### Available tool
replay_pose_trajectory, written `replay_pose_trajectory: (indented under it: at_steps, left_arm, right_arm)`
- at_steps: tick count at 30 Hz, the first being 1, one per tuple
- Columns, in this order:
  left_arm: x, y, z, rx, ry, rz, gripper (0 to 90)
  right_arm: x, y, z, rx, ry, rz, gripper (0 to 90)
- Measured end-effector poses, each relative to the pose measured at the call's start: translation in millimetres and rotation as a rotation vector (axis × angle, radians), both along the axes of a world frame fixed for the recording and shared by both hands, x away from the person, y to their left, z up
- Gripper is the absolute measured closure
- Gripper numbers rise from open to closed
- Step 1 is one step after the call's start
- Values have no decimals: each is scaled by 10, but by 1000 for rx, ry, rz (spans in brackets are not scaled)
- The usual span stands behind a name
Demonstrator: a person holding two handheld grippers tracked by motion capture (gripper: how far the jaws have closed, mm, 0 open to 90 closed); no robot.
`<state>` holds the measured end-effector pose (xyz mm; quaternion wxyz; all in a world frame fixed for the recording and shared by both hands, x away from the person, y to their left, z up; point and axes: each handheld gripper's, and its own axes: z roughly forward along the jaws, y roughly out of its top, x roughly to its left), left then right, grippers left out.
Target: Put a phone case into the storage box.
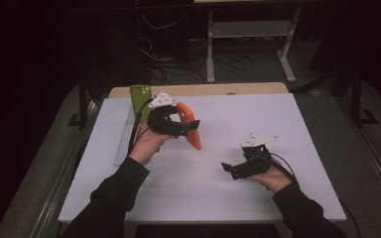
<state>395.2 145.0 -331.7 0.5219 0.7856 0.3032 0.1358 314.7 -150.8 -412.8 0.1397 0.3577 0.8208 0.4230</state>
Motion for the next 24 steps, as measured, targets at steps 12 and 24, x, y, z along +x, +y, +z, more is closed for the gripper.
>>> replay_pose_trajectory:
  at_steps: [12,24]
  left_arm:
    - [210,501,338,2,-53,168,130]
    - [406,948,459,73,-81,382,130]
  right_arm:
    - [-81,-304,-93,-6,15,-36,0]
    - [-162,-456,-138,-13,25,-56,0]
